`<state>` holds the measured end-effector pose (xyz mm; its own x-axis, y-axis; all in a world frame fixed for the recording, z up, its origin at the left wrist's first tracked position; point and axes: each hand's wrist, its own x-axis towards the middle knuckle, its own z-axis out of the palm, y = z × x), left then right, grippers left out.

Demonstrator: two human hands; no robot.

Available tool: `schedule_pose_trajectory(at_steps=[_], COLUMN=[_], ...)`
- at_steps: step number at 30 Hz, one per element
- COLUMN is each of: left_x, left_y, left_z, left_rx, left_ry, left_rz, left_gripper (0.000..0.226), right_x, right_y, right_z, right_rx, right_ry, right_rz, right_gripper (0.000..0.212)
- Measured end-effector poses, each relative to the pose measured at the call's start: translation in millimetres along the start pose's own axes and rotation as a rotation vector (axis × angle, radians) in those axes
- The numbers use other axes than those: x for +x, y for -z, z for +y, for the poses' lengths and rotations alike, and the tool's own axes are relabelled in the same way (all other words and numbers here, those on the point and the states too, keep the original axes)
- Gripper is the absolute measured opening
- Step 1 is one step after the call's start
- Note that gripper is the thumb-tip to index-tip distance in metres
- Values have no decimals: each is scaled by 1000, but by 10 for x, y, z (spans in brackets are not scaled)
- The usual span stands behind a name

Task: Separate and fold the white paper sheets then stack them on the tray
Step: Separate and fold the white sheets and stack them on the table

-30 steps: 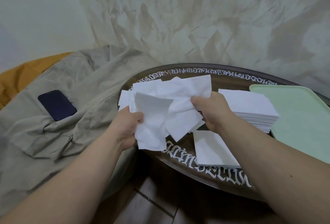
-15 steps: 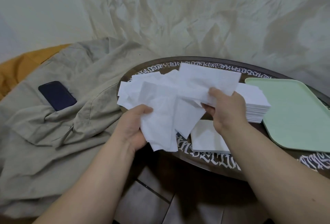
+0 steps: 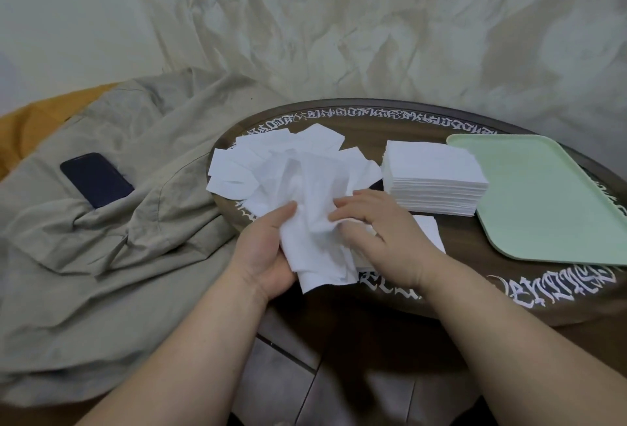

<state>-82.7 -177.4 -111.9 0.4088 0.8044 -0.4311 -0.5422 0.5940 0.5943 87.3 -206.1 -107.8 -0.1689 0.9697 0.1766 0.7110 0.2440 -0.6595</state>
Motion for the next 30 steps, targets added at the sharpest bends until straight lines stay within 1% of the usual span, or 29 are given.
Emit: schedule_pose_trajectory(at_steps=[3,5,6,7,9,10,12,14,16,18,21,23,25,26,28,30], left_x=[3,16,22,29,37,39,53,75,83,69,41,30,21,18,6,-2], left_y=[23,32,34,34,23,8,-22,-32,-36,-33,-39,-65,-100,-118,-147,-152], left_z=[-1,-14,-24,-29,-31,-32,-41,-46,-41,-25,-12,-34,-71,-88,-112,-122], left_rx=[31,50,58,61,69,76,87,102,120,128,141,148,150,153,164,162], left_ry=[-49,-75,-85,-92,-96,-99,-118,-144,-165,-177,-208,-215,-198,-186,-165,-160], left_rz=[-45,-90,-115,-139,-180,-177,-120,-55,-26,-21,-15,-32,-51,-61,-83,-91], left_gripper=[47,49,45,40,33,32,40,47,48,50,49,46,43,40,33,31], right_x=[52,84,102,113,112,108,91,85,79,84,92,90,90,87,87,102], right_y=[-20,-26,-22,-17,0,10,30,59,98,133,198,199,133,83,-6,-41], right_z=[-79,-130,-122,-117,-121,-127,-132,-133,-130,-100,-44,-87,-163,-205,-236,-232], right_rx=[57,129,190,271,386,404,383,357,417,436,223,171,251,266,212,129], right_ry=[-23,-89,-134,-178,-217,-222,-225,-236,-272,-312,-338,-289,-240,-230,-227,-212], right_rz=[100,141,148,152,164,148,70,-7,-15,101,351,419,369,311,206,185], right_gripper=[66,75,80,80,70,68,64,53,44,37,21,15,12,15,33,45])
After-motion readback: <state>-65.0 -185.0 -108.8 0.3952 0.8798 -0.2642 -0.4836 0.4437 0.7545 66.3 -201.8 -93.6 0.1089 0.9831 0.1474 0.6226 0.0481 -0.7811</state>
